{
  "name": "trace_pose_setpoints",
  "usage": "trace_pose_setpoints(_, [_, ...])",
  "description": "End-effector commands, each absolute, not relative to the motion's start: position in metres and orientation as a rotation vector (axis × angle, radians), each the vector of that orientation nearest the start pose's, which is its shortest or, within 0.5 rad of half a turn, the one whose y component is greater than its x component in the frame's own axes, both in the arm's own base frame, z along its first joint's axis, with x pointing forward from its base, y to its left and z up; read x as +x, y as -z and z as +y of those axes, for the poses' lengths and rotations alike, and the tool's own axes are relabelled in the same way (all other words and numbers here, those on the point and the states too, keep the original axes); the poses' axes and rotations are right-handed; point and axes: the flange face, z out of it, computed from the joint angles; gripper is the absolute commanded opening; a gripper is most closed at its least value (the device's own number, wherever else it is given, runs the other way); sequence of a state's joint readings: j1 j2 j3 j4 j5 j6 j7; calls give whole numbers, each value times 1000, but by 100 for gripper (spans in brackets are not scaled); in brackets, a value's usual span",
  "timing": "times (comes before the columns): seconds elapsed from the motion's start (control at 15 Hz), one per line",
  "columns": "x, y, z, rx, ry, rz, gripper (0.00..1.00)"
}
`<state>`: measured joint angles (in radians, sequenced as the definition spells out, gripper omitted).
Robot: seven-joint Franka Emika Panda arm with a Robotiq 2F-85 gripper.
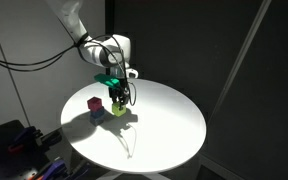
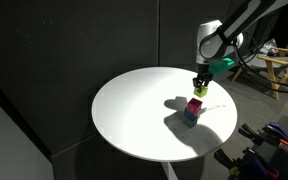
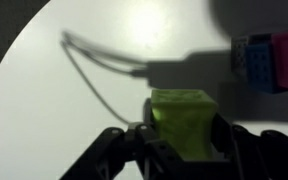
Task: Put the green block on the pink block
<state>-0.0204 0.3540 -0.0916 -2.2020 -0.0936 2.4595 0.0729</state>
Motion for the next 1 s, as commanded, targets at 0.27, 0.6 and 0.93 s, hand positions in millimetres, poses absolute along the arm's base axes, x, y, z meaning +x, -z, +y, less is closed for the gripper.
trace_pose_setpoints(0.27, [532, -254, -49, -3236, -160, 99, 28])
trace_pose_setpoints(0.6, [527, -275, -34, -3237, -138, 57, 28])
trace_pose_setpoints(0.93, [519, -295, -16, -3230, -136, -6, 28])
